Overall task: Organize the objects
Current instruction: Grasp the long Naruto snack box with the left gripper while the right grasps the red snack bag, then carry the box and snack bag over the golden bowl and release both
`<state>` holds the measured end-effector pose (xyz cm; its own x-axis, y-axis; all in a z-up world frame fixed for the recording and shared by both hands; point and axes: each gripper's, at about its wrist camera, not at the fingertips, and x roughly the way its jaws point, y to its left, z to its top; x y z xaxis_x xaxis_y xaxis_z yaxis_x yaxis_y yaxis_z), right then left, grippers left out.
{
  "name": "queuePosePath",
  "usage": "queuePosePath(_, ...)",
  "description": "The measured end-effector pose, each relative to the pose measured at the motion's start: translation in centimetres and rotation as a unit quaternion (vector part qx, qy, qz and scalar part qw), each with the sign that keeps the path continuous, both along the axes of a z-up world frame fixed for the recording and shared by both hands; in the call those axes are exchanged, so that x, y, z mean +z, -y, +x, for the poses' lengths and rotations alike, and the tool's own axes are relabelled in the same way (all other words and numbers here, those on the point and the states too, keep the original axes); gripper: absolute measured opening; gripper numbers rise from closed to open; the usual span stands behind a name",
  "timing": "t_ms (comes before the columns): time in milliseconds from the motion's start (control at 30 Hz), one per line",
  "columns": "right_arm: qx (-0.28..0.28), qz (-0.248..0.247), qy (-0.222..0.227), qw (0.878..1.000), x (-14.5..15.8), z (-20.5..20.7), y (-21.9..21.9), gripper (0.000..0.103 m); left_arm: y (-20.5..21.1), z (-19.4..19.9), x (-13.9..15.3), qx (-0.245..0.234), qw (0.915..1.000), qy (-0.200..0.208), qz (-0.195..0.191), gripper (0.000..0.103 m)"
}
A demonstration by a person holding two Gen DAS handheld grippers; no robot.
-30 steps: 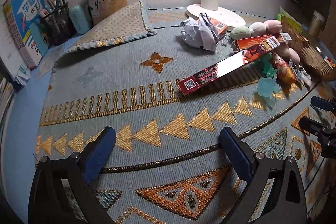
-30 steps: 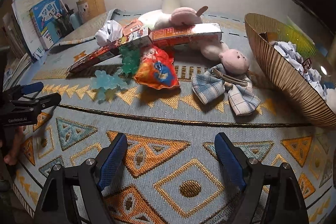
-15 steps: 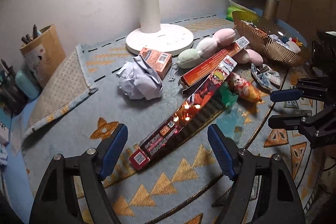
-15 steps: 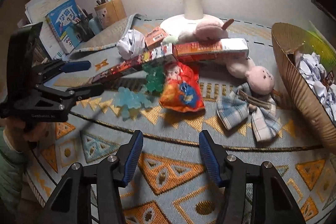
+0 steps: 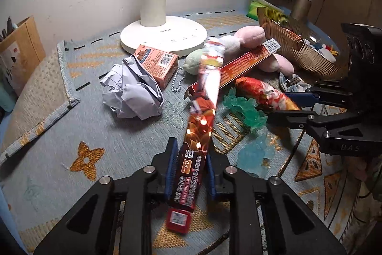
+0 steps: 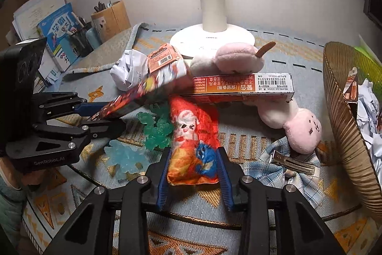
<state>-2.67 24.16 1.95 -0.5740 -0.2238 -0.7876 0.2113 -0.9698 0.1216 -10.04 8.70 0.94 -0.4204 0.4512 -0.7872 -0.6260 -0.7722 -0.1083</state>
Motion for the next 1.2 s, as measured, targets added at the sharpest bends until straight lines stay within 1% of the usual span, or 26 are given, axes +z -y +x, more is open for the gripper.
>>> queuePosePath(100, -0.002, -0.013, 0.004, 1.000, 0.3, 1.2, -0.6, 0.032, 0.9, 1.2, 0.4, 0.023, 0.9995, 0.018, 0.014, 0.014)
queuePosePath(200, -0.001, -0.020, 0.007, 1.000, 0.7, 3.6, -1.2, 0.032, 1.9, 3.7, 1.3, 0.041, 0.9986, 0.027, 0.021, 0.014)
queuePosePath(333, 0.002, -0.009, 0.013, 1.000, 0.9, 7.9, -1.7, 0.032, 3.0, 8.2, 2.2, 0.051, 0.9982, 0.029, -0.006, 0.014)
queuePosePath(400, 0.004, 0.001, 0.011, 1.000, 0.9, 10.0, -1.8, 0.032, 3.3, 10.4, 2.1, 0.055, 0.9975, 0.039, -0.021, 0.014)
queuePosePath(467, 0.002, 0.013, 0.007, 1.000, 0.9, 11.8, -1.9, 0.032, 3.7, 12.1, 1.8, 0.058, 0.9970, 0.044, -0.027, 0.014)
queuePosePath(500, 0.001, 0.019, 0.004, 1.000, 0.8, 12.6, -1.9, 0.032, 3.8, 12.7, 1.6, 0.058, 0.9970, 0.042, -0.029, 0.014)
queuePosePath(567, -0.001, 0.029, 0.001, 1.000, 0.5, 13.6, -1.9, 0.032, 3.9, 13.9, 1.3, 0.061, 0.9968, 0.024, -0.045, 0.015)
queuePosePath(600, -0.002, 0.031, 0.003, 1.000, 0.3, 13.8, -1.8, 0.032, 4.0, 14.2, 1.3, 0.062, 0.9969, 0.014, -0.046, 0.018)
queuePosePath(633, -0.005, 0.033, 0.000, 0.999, 0.1, 14.1, -1.7, 0.032, 4.1, 14.2, 1.2, 0.066, 0.9969, 0.008, -0.041, 0.023)
queuePosePath(667, -0.005, 0.037, -0.004, 0.999, 0.1, 14.3, -1.7, 0.032, 4.2, 14.3, 1.1, 0.075, 0.9965, 0.001, -0.039, 0.037)
queuePosePath(700, -0.003, 0.039, -0.003, 0.999, 0.1, 14.4, -1.6, 0.034, 4.4, 14.2, 1.1, 0.084, 0.9958, -0.005, -0.035, 0.046)
queuePosePath(733, -0.001, 0.035, -0.001, 0.999, 0.2, 14.4, -1.6, 0.038, 4.5, 14.0, 1.1, 0.092, 0.9953, -0.008, -0.027, 0.050)
queuePosePath(767, 0.001, 0.026, 0.003, 1.000, 0.2, 14.4, -1.8, 0.040, 4.7, 13.8, 1.0, 0.099, 0.9949, -0.010, -0.020, 0.058)
queuePosePath(800, 0.005, 0.012, 0.007, 1.000, 0.3, 14.4, -2.0, 0.046, 4.9, 13.6, 1.0, 0.103, 0.9946, -0.010, -0.012, 0.060)
queuePosePath(833, 0.008, -0.004, 0.011, 1.000, 0.3, 14.5, -2.3, 0.050, 5.0, 13.4, 1.0, 0.104, 0.9946, -0.007, -0.003, 0.060)
queuePosePath(900, 0.005, -0.031, 0.012, 0.999, 0.4, 14.8, -2.9, 0.068, 5.0, 13.1, 0.7, 0.104, 0.9945, 0.006, 0.012, 0.060)
queuePosePath(967, -0.008, -0.036, 0.008, 0.999, 0.2, 14.9, -3.1, 0.068, 4.8, 12.9, 0.2, 0.102, 0.9943, 0.024, 0.023, 0.060)
queuePosePath(1000, -0.012, -0.034, 0.011, 0.999, 0.0, 14.9, -3.2, 0.068, 4.7, 13.2, 0.2, 0.104, 0.9942, 0.013, 0.023, 0.060)
queuePosePath(1067, -0.016, -0.032, 0.013, 0.999, -0.4, 14.8, -3.2, 0.069, 4.1, 13.5, 0.1, 0.093, 0.9954, 0.010, 0.023, 0.060)
queuePosePath(1100, -0.018, -0.026, 0.007, 0.999, -0.4, 14.9, -3.0, 0.069, 3.8, 13.7, 0.0, 0.095, 0.9954, 0.006, 0.016, 0.060)
queuePosePath(1167, -0.017, -0.005, 0.001, 1.000, -0.4, 14.7, -2.2, 0.069, 3.1, 13.9, 0.0, 0.098, 0.9951, -0.004, -0.004, 0.052)
queuePosePath(1200, -0.017, 0.007, -0.001, 1.000, -0.6, 14.5, -1.9, 0.070, 2.9, 14.0, 0.0, 0.100, 0.9949, -0.008, -0.010, 0.041)
